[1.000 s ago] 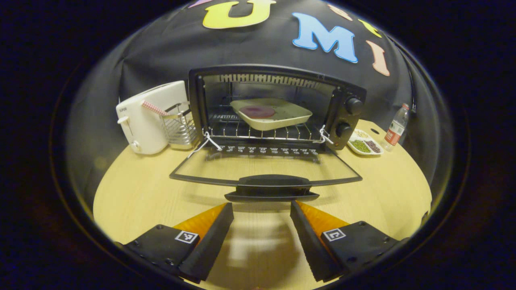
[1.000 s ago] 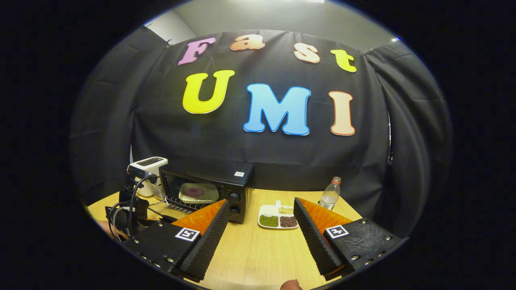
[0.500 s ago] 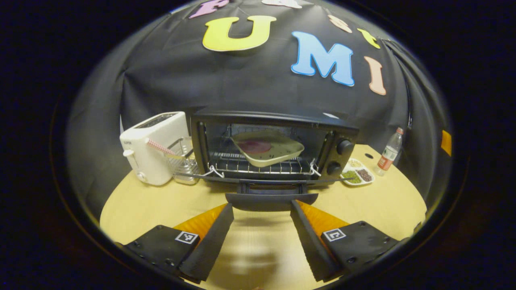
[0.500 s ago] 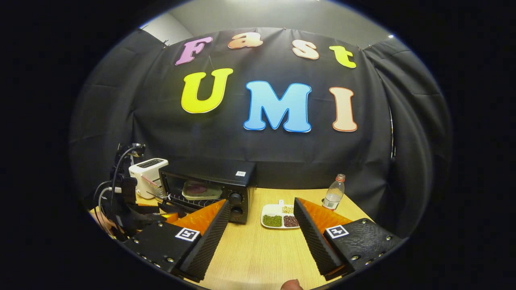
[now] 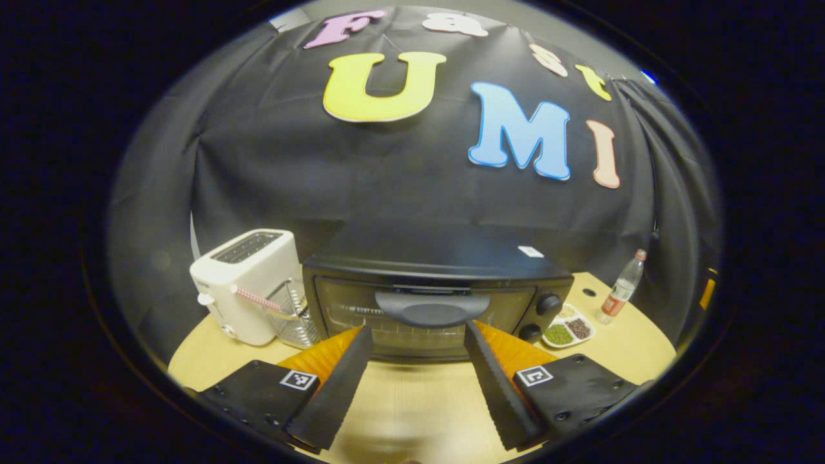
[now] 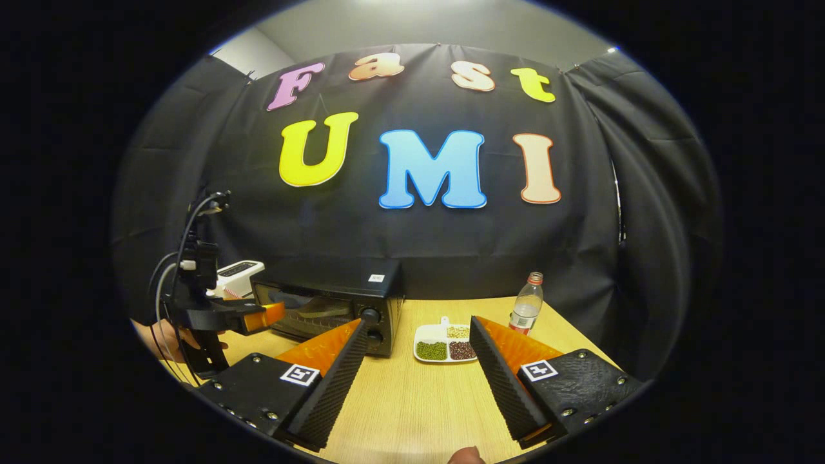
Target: Open the electric oven with the left hand, put the food in, and close the electric oven.
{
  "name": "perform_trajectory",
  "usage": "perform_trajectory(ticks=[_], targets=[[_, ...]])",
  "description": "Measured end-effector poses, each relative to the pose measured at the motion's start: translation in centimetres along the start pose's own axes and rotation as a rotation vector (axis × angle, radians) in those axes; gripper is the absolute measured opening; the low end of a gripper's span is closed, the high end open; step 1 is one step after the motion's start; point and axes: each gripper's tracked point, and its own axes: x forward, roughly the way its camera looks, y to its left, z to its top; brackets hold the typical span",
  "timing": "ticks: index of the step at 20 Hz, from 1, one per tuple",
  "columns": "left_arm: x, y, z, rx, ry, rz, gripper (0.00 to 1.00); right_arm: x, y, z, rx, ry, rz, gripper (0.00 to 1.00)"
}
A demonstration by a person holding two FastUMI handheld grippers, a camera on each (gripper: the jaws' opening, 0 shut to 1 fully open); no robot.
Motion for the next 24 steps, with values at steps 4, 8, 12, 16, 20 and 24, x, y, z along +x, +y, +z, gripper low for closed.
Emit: perform_trajectory(ticks=[4, 8, 12, 16, 20, 24], targets=[[-5.4, -2.1, 4.0, 0.018, -0.111, 0.007, 0.96, -2.0, -1.2, 1.7, 0.018, -0.072, 0.018, 0.98], [-12.6, -5.4, 7.3, 0.037, -0.220, 0.019, 1.00, -4.8, -3.8, 3.0, 0.035, -0.115, 0.041, 0.98], [-19.8, -8.5, 8.0, 0.070, -0.280, 0.055, 1.00, -8.2, -6.4, 2.9, 0.035, -0.131, 0.060, 0.98], [-25.6, -11.3, 9.0, 0.083, -0.340, 0.075, 1.00, -11.6, -7.8, 2.9, 0.024, -0.166, 0.079, 0.98], [-28.7, -12.7, 9.2, 0.078, -0.369, 0.088, 1.00, -14.3, -8.2, 3.9, 0.003, -0.203, 0.085, 0.98], [-30.4, -13.3, 9.1, 0.094, -0.366, 0.071, 1.00, -15.3, -8.3, 4.6, 0.001, -0.226, 0.051, 0.98]])
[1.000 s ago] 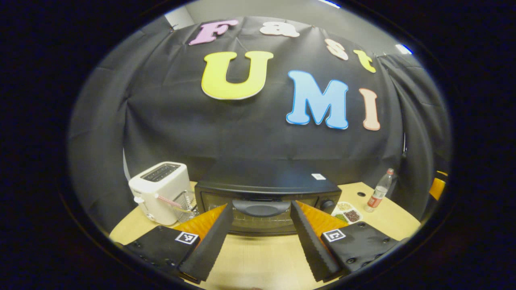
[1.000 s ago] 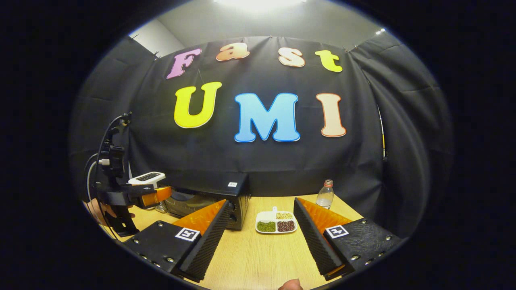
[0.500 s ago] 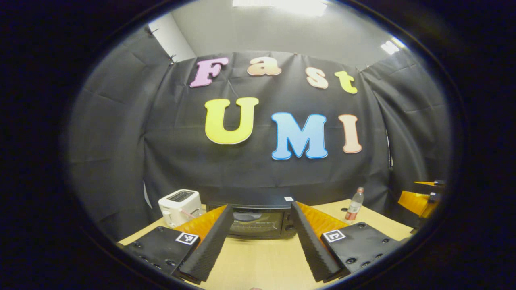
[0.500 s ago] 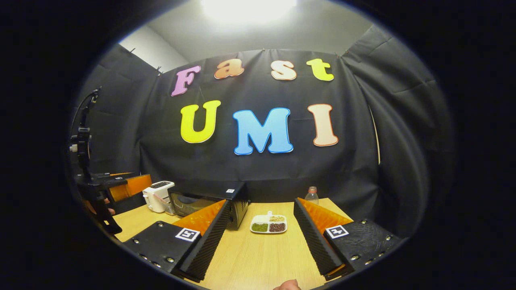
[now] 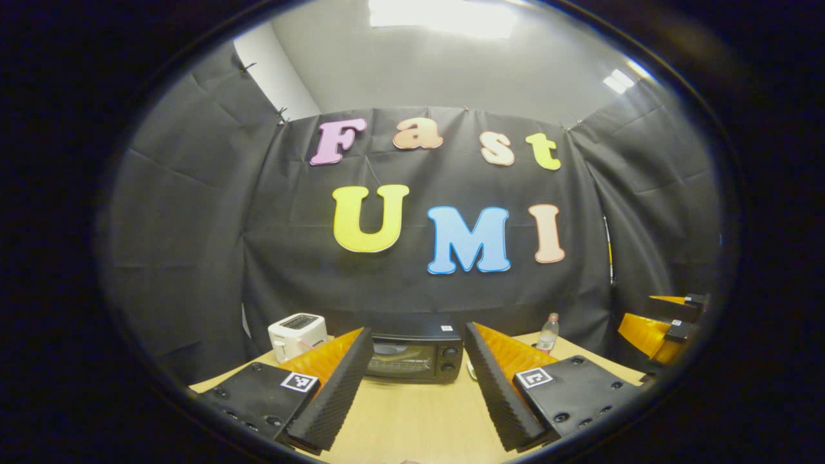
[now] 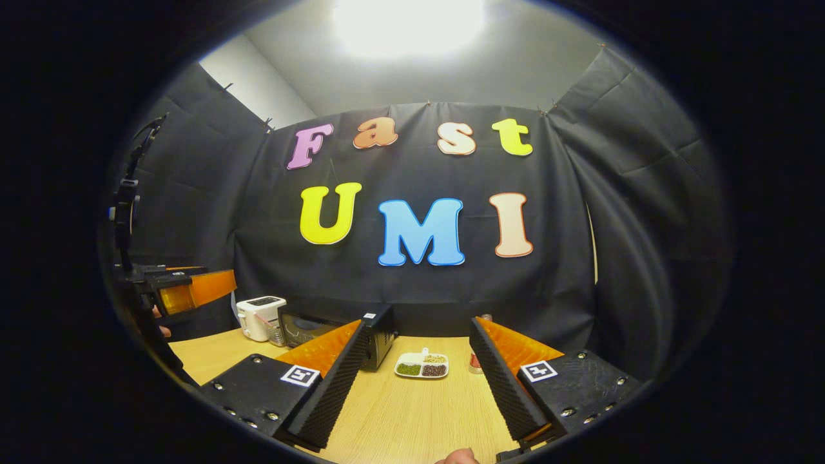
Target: Open the electric oven with the left hand, put the food in, and close the electric oven.
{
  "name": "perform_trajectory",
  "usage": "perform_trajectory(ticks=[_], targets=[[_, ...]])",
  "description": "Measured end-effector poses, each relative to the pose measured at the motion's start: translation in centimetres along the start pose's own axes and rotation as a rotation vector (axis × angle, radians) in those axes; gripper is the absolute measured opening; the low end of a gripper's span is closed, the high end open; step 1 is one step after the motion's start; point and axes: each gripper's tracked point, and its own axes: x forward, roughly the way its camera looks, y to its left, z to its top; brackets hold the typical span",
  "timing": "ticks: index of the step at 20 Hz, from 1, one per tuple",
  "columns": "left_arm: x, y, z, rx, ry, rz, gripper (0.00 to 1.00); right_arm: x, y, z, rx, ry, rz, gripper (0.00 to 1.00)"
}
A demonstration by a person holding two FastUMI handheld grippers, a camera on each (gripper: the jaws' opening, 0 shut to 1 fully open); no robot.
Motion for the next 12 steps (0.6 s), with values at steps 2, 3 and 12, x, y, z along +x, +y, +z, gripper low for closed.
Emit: perform_trajectory(ticks=[2, 3, 12], targets=[[-0.4, 0.2, 0.4, 0.022, -0.008, -0.007, 1.00, -0.4, 0.3, 0.4, 0.020, 0.004, -0.014, 0.98], [-0.5, 0.4, 0.7, 0.031, -0.018, -0.006, 1.00, -0.7, 0.4, 0.9, 0.024, -0.004, -0.024, 0.98], [-0.7, 3.2, 1.0, 0.029, -0.033, 0.019, 1.00, -0.9, 0.9, 1.8, 0.006, -0.025, -0.098, 0.98]])
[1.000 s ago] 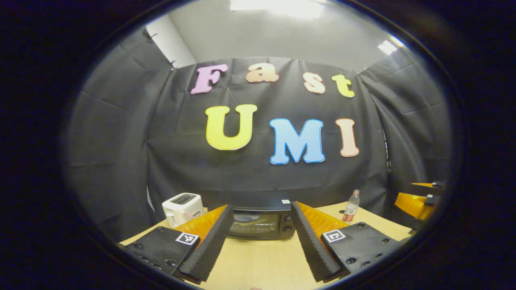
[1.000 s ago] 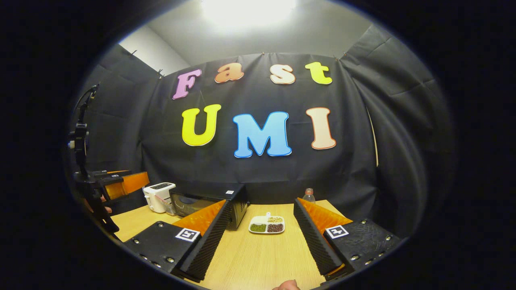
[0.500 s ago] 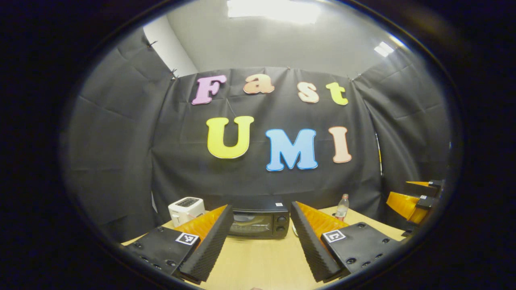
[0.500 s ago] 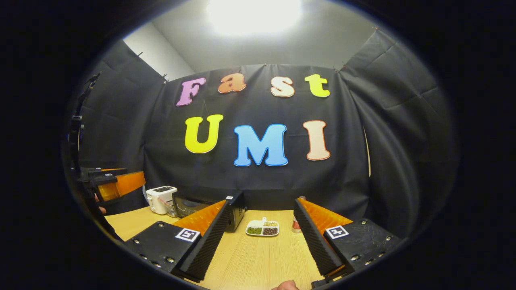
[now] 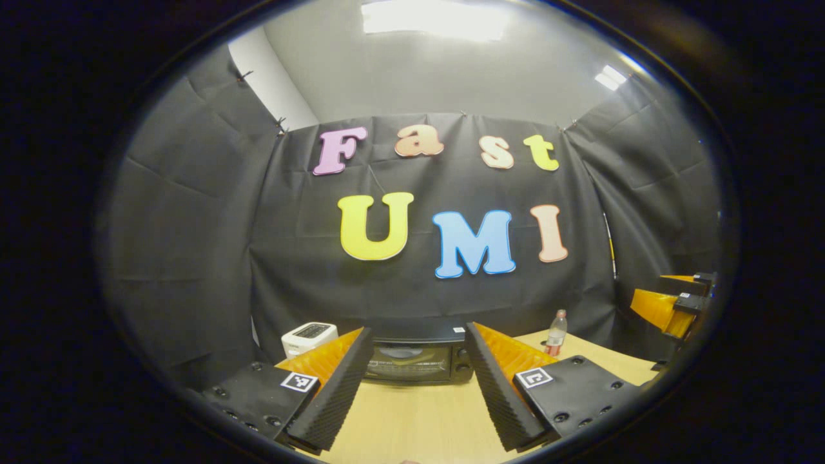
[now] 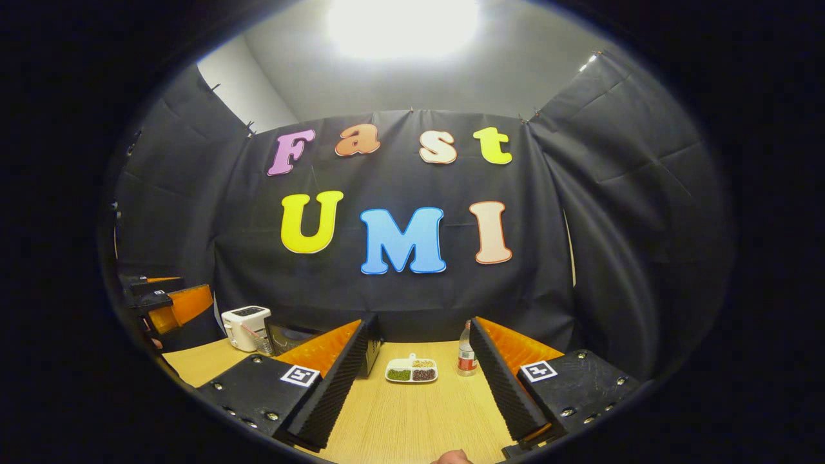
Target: Open the electric oven with the left hand, put the food in, and close the electric oven.
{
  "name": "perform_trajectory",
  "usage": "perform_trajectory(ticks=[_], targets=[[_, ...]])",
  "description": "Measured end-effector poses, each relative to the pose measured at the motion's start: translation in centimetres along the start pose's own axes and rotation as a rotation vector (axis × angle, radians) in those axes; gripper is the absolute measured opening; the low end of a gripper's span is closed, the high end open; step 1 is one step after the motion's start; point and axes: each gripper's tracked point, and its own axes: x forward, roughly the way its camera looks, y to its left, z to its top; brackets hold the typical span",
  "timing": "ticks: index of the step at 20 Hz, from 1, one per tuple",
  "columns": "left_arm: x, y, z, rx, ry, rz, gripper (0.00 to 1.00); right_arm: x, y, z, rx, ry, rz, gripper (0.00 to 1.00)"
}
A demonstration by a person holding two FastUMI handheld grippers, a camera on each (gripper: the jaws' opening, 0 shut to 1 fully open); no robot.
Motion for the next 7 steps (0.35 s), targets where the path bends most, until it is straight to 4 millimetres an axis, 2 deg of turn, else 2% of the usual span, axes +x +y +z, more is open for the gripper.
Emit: perform_trajectory(ticks=[3, 7], targets=[[0.12, 0.85, 0.54, 0.019, -0.014, 0.012, 1.00, 0.20, -0.06, 0.40, -0.001, -0.003, -0.013, 0.98], [0.15, 0.95, 0.82, 0.015, -0.016, 0.005, 1.00, 0.63, 0.11, 0.57, -0.011, -0.001, -0.021, 0.98]])
